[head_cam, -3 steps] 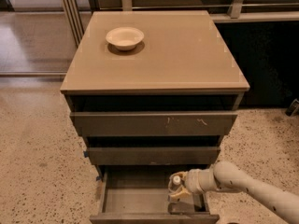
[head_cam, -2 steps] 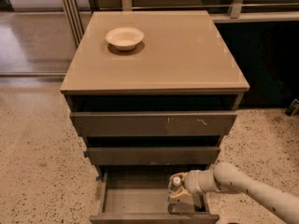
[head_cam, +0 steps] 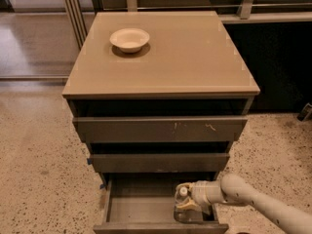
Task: Place blue plastic bottle into bottom drawer
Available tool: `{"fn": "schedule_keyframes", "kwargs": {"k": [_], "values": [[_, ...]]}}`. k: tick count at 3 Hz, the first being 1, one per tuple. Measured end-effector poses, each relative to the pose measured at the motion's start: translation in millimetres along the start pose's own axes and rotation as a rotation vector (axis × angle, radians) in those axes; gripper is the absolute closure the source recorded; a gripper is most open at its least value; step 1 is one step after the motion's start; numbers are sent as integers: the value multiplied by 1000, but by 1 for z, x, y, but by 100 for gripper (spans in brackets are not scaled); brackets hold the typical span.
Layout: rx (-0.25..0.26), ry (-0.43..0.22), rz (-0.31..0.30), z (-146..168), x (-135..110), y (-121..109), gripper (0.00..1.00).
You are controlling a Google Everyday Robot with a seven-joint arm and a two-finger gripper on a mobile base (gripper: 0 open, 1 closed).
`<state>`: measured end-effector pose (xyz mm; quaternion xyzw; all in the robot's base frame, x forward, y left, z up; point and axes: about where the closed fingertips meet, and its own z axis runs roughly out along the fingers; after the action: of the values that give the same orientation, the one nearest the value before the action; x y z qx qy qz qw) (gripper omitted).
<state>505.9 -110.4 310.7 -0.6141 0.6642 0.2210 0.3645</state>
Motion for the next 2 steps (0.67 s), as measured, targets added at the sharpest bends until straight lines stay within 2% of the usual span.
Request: {"fn": "schedule_keyframes", "kwargs": {"k": [2], "values": [[5, -8, 6, 29, 28, -13, 100]]}}
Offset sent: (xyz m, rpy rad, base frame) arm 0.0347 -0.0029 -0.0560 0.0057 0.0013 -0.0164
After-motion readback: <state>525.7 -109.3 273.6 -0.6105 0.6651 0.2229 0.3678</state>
